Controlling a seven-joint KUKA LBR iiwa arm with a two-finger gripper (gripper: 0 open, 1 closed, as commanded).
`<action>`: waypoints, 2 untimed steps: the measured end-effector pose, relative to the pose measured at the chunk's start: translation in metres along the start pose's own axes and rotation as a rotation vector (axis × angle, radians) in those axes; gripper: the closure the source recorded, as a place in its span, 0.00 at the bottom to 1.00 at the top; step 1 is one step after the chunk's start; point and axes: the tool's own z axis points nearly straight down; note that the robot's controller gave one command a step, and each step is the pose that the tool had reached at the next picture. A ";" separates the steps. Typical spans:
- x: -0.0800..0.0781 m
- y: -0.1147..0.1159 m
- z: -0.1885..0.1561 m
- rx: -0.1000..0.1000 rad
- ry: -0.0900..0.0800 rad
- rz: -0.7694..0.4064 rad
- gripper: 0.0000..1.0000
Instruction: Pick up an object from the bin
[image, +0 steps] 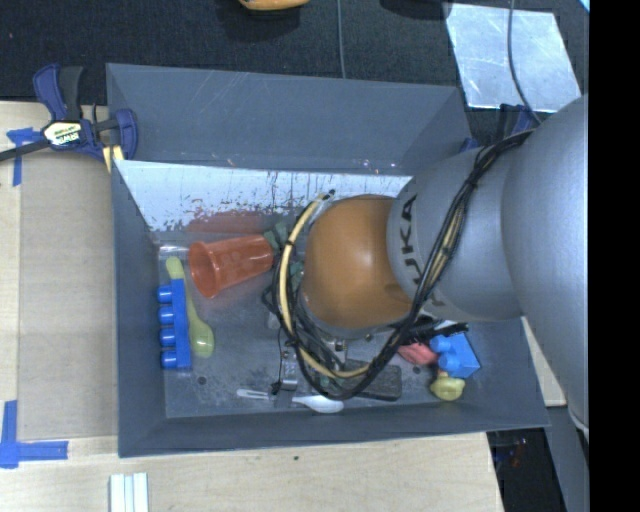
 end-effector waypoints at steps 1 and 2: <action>0.004 0.010 0.045 -0.005 -0.014 -0.160 0.00; 0.004 0.015 0.043 -0.006 -0.014 -0.038 1.00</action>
Offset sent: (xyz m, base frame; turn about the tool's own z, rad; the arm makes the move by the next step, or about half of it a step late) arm -0.0039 0.0157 -0.0442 -0.0380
